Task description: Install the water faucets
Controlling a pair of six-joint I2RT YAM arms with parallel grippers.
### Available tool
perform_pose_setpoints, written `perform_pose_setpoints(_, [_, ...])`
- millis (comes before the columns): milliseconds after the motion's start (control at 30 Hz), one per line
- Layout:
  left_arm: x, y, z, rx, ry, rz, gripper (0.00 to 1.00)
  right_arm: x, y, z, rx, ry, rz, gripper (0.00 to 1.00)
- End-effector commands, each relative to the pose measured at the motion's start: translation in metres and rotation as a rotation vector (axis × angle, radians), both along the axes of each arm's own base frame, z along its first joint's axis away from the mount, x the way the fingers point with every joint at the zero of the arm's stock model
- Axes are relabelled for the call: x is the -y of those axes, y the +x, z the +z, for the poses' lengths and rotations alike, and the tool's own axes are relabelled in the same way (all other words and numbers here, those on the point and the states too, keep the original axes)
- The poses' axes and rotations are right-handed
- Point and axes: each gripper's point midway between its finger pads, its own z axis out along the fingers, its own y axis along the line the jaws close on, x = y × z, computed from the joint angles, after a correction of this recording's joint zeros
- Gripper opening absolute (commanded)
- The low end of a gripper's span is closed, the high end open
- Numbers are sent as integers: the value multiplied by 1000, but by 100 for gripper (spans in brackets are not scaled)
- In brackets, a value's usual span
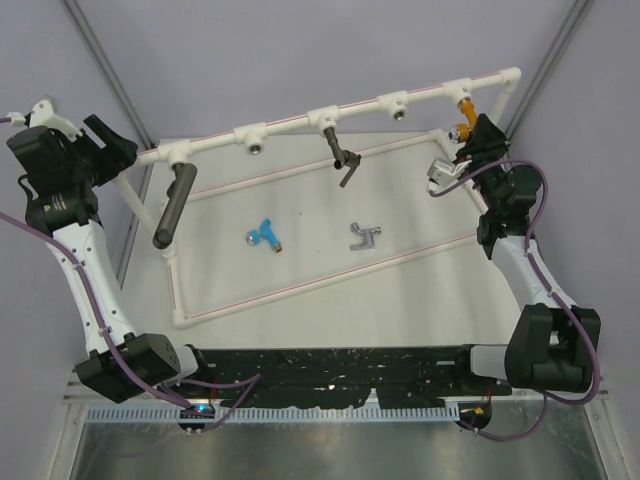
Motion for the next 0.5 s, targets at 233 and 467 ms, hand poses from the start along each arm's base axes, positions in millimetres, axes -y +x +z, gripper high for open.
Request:
perform_pose_setpoints(233, [26, -6, -1, -23, -39, -107, 75, -5, 6, 14, -36, 96, 67, 5])
perform_pose_setpoints(467, [26, -6, 0, -19, -42, -108, 75, -8, 12, 3, -96, 180, 98, 5])
